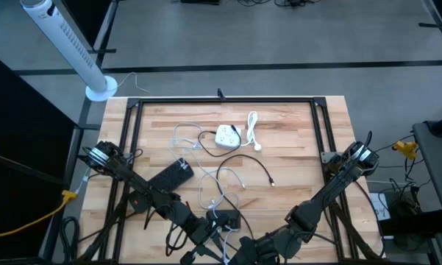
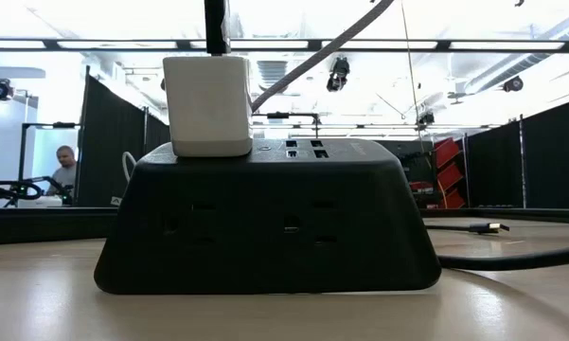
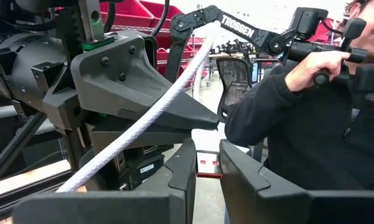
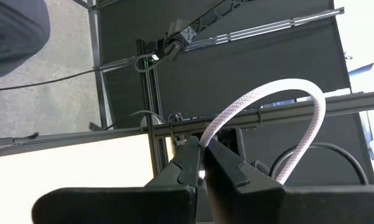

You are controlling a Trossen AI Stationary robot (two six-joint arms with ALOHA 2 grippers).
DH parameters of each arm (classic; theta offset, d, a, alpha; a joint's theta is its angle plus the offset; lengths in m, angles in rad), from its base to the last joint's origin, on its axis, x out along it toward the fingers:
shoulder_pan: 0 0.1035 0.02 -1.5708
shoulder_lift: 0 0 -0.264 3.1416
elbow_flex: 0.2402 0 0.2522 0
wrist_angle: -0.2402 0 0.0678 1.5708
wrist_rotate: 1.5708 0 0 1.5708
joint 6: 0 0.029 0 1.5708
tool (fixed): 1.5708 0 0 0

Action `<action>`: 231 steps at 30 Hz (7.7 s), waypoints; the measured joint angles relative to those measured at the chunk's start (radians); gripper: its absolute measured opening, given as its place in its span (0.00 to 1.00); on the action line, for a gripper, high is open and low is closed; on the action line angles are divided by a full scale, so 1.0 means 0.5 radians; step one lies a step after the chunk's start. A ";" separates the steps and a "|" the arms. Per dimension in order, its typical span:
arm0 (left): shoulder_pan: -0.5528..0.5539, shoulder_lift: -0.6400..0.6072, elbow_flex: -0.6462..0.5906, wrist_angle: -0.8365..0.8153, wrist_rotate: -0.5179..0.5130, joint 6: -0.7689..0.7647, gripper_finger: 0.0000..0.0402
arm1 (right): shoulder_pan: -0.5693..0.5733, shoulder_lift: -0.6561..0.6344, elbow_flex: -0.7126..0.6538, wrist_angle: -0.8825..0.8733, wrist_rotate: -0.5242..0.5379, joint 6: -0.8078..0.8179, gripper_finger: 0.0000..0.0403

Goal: Insert USB
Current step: Insert the purple charger cable into the bottom black outlet extension

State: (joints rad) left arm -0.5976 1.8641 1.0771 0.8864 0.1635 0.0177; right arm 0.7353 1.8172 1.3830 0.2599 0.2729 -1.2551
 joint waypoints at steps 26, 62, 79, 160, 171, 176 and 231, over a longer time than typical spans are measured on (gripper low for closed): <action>-0.102 -0.167 0.000 -0.361 -0.497 0.153 0.11 | 0.156 -0.103 0.003 -0.365 0.524 0.952 0.36; -0.357 -0.221 0.006 -0.704 -2.059 0.619 0.11 | -0.230 -0.281 -0.158 -0.605 0.242 3.641 0.48; -0.356 -0.221 0.006 -0.714 -2.186 0.683 0.11 | -0.268 -0.233 -0.159 -0.452 0.398 3.791 0.32; -0.082 -0.039 -0.163 -1.688 -1.087 -0.785 0.16 | -0.154 -0.084 -0.148 -1.745 0.294 4.728 0.03; -0.081 -0.087 -0.162 -1.726 -1.093 -0.786 0.16 | -0.043 -0.008 0.062 -2.017 0.180 4.862 0.03; -0.046 -0.085 -0.162 -1.830 -1.210 -0.825 0.16 | -0.020 0.164 0.056 -1.991 0.012 4.937 0.03; -0.031 0.196 -0.050 -1.472 -1.011 -0.855 0.16 | -0.305 0.472 0.821 -2.763 -0.081 4.212 0.03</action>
State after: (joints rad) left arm -0.6132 1.9622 1.0523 0.1507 -0.3419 -0.4095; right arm 0.5828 2.0533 1.7935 -1.1213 0.2326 0.8510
